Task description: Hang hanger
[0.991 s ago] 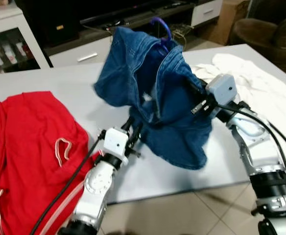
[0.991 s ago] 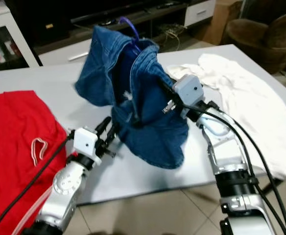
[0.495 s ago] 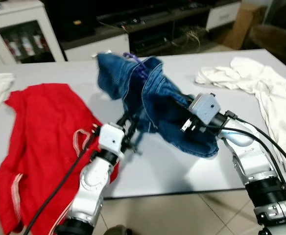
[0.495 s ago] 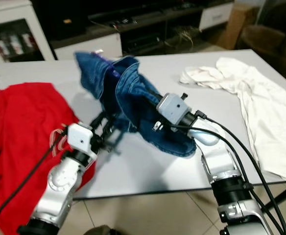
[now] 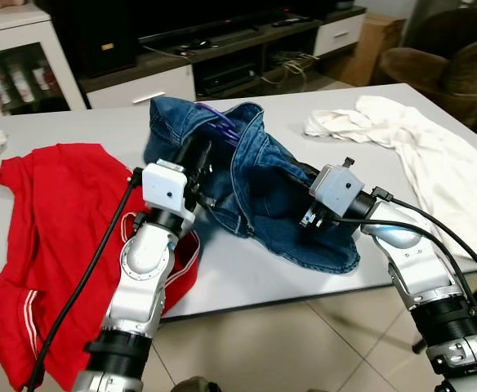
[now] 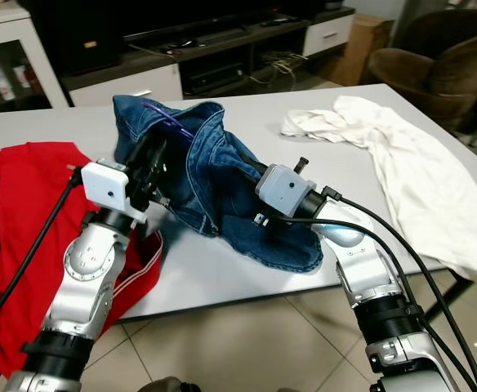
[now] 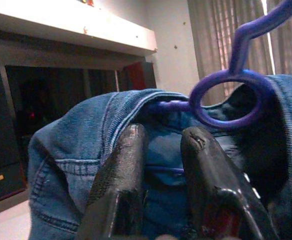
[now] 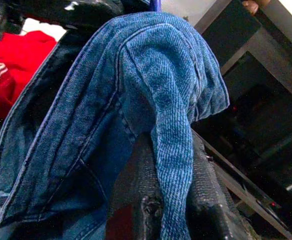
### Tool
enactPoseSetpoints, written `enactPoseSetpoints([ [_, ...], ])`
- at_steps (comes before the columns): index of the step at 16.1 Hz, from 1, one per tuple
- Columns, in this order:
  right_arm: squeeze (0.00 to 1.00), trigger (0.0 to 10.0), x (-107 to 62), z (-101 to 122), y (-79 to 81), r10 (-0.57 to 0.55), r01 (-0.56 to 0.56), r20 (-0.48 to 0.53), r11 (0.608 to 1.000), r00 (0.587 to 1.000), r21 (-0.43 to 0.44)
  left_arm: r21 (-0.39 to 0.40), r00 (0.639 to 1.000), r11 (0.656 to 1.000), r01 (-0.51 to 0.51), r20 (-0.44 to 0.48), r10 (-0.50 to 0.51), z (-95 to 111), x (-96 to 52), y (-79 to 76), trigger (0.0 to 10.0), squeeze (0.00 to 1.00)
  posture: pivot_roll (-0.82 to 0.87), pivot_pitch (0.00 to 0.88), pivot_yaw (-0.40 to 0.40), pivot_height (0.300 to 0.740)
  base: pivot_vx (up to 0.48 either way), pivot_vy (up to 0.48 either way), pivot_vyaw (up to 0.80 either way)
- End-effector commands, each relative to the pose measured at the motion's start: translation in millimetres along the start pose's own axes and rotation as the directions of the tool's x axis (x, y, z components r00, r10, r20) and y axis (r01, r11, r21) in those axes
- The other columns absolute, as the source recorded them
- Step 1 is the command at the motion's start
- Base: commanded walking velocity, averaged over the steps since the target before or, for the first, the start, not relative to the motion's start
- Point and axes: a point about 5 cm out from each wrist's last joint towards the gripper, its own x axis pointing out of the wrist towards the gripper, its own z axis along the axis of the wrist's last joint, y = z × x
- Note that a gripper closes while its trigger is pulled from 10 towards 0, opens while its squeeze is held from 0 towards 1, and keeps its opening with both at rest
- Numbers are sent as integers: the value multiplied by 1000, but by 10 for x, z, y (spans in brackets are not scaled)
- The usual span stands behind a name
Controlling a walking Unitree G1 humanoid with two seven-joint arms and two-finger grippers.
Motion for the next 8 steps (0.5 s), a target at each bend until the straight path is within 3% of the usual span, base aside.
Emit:
enactPoseSetpoints([
  [1,0,10000,-18,40,-4,-2,2,32,1000,999,-2,13,999,1000,-18,-32,19,-36,32,70,10000,0,-59,0,76,736,0,0,0],
  [8,0,10000,-16,48,62,13,-14,47,1000,999,6,1,997,1000,7,-74,-7,-114,13,-14,10000,0,-60,0,76,736,0,0,0],
])
